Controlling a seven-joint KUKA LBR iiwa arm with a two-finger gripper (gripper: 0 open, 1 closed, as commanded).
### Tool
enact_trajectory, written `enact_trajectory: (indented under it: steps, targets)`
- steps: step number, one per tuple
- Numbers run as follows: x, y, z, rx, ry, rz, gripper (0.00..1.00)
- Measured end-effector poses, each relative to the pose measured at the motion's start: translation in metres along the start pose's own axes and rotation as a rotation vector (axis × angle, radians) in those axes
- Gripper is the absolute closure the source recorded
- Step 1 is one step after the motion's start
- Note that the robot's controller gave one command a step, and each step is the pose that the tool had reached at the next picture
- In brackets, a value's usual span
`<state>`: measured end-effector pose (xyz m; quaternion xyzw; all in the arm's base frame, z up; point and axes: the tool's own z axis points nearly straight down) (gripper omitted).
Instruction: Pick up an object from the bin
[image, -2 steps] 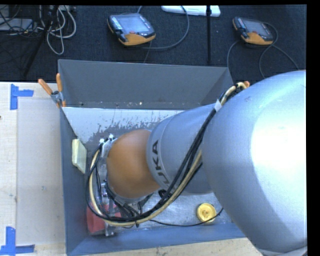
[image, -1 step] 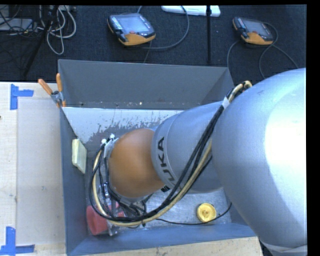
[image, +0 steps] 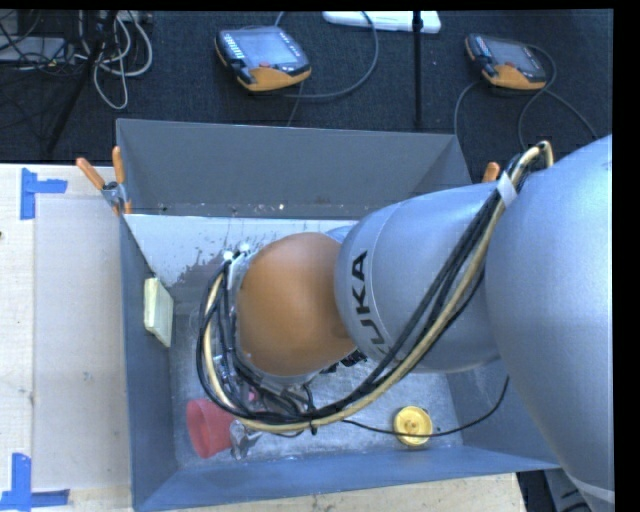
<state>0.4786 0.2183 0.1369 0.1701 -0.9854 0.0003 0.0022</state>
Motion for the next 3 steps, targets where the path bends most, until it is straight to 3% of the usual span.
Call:
enact_trajectory:
  steps: [1,2,3]
  targets:
    - [-0.015,-0.001,-0.033,0.0,-0.003,0.283,1.0]
    - [-0.017,-0.003,-0.056,0.0,-0.003,0.182,1.0]
    - [-0.023,-0.011,-0.088,0.0,-0.003,-0.059,1.0]
